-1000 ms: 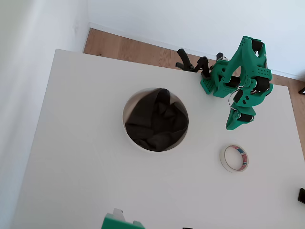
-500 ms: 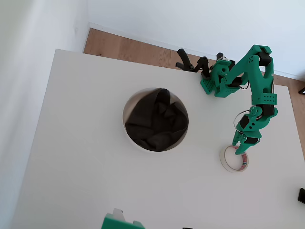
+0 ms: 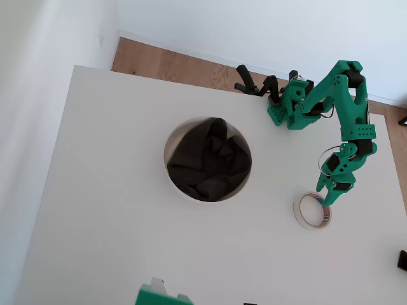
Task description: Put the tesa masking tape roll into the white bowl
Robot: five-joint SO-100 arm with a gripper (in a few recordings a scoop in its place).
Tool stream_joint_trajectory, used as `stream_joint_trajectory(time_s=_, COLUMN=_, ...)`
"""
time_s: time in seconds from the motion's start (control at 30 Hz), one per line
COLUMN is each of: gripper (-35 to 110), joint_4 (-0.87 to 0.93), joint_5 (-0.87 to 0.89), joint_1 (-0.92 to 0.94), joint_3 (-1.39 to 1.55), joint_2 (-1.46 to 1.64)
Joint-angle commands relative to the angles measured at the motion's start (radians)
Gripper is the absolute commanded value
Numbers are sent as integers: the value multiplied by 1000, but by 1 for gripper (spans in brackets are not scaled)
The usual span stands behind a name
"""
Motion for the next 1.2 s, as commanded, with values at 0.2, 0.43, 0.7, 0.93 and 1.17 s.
stream_joint_trajectory(time_s=0.2, gripper=17, joint_4=55, joint_5=49, joint_1=-26, joint_3=-61, joint_2=-6)
stream_joint_trajectory(time_s=0.43, gripper=17, joint_4=15, joint_5=78, joint_1=-38, joint_3=-61, joint_2=-81)
stream_joint_trajectory(time_s=0.7, gripper=17, joint_4=3, joint_5=114, joint_1=-71, joint_3=-61, joint_2=-135)
stream_joint_trajectory(time_s=0.93, gripper=16, joint_4=-21, joint_5=141, joint_1=-110, joint_3=-63, joint_2=-184)
stream_joint_trajectory(time_s=1.17, gripper=13, joint_4=-26, joint_5=150, joint_1=-150, joint_3=-63, joint_2=-187)
